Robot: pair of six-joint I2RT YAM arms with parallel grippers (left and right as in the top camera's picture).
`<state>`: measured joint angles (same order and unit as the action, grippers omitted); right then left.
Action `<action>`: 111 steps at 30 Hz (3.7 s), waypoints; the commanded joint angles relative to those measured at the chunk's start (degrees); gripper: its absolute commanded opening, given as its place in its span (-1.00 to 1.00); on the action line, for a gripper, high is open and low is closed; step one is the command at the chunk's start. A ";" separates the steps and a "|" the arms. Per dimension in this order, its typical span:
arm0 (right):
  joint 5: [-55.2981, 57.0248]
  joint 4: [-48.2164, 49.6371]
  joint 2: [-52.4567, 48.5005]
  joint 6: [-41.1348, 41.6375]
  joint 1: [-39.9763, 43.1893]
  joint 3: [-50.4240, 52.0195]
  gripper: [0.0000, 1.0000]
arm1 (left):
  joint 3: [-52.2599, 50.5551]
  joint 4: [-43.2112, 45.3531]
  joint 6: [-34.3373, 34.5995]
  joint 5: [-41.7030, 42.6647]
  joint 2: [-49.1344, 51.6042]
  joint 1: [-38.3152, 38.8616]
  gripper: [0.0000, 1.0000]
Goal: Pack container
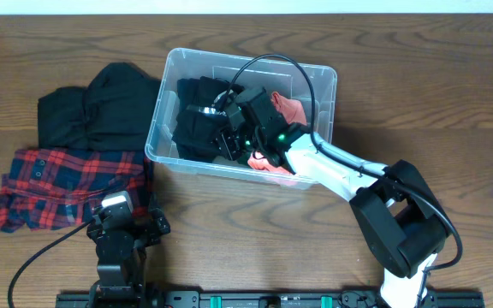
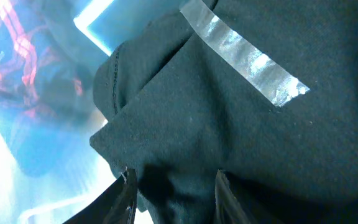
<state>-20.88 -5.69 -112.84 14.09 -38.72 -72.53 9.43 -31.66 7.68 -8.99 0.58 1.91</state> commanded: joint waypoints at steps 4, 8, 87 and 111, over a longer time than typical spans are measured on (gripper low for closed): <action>-1.25 -8.52 6.58 -1.60 2.99 -4.63 0.32 | -0.92 0.07 -0.09 -0.04 -0.39 -0.13 0.96; -3.23 -10.29 17.16 -0.48 6.27 -5.77 0.79 | -0.92 0.09 -0.09 -0.04 -0.39 -0.13 0.96; 4.02 -46.62 41.92 5.16 53.42 -5.64 0.99 | 66.66 -30.40 16.33 -10.58 52.11 -21.73 0.96; 4.00 -46.86 41.88 5.16 53.33 -5.62 0.99 | 60.35 -28.17 1.31 32.33 91.01 -64.28 0.96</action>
<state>-16.97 -52.49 -71.31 18.90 14.24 -78.15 71.75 -61.23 12.23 20.45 89.08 -61.60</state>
